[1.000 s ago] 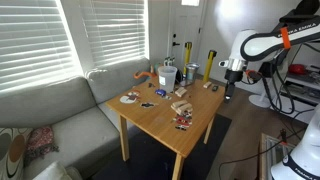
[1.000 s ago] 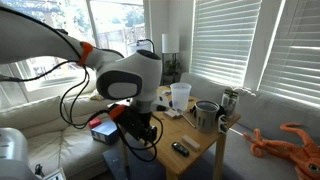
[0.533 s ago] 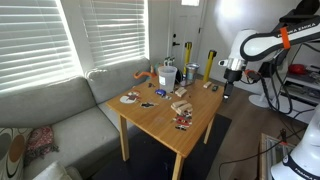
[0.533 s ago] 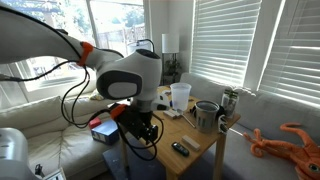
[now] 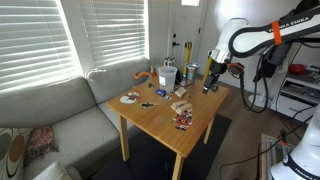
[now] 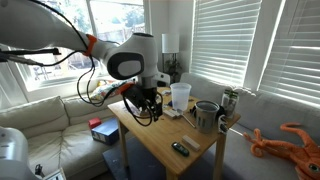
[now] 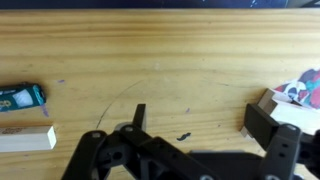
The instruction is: Stack the blocks
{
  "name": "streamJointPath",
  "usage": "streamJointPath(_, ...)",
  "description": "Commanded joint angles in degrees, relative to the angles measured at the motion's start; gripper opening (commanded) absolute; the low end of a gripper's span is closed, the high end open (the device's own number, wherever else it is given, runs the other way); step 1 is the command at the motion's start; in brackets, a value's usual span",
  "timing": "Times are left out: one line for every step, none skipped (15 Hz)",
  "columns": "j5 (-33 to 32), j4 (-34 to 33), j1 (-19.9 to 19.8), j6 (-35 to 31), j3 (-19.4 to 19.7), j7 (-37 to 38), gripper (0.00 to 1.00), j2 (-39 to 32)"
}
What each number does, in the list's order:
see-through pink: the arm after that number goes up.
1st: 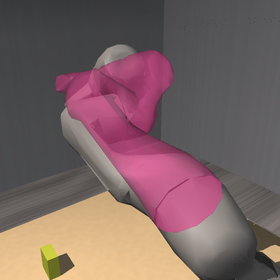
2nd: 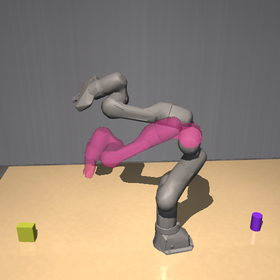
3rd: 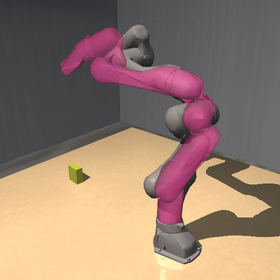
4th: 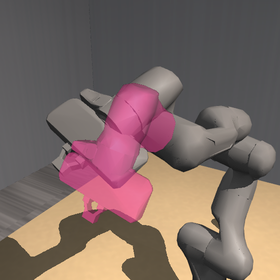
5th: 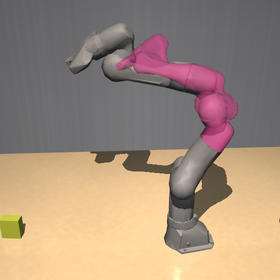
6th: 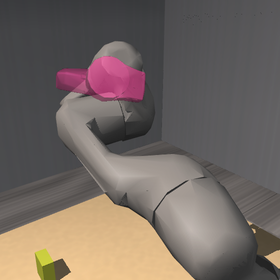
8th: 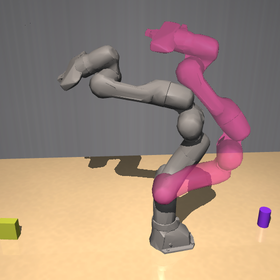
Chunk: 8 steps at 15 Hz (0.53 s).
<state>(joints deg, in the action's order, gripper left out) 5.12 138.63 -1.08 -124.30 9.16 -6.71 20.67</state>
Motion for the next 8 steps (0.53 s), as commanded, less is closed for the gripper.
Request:
streamJointPath(0.3, -10.1, -0.6, 7.7, -4.3, 10.1, 1.00, -8.0)
streamJointPath(0.5, -12.0, -0.4, 8.9, -5.0, 11.9, 1.00, -9.4)
streamJointPath(0.2, -6.4, -0.8, 5.1, -4.2, 7.8, 1.00, -4.8)
streamJointPath(0.2, -8.2, -0.7, 6.2, -4.9, 9.5, 1.00, -6.4)
streamJointPath(0.2, -9.4, -0.7, 6.6, -5.3, 10.4, 1.00, -7.6)
streamJointPath(0.2, -10.2, -0.7, 6.9, -5.4, 10.8, 1.00, -8.5)
streamJointPath(0.1, -10.5, -0.7, 7.0, -5.4, 10.9, 1.00, -9.0)
streamJointPath(0.1, -10.7, -0.7, 7.0, -5.4, 10.9, 1.00, -9.2)
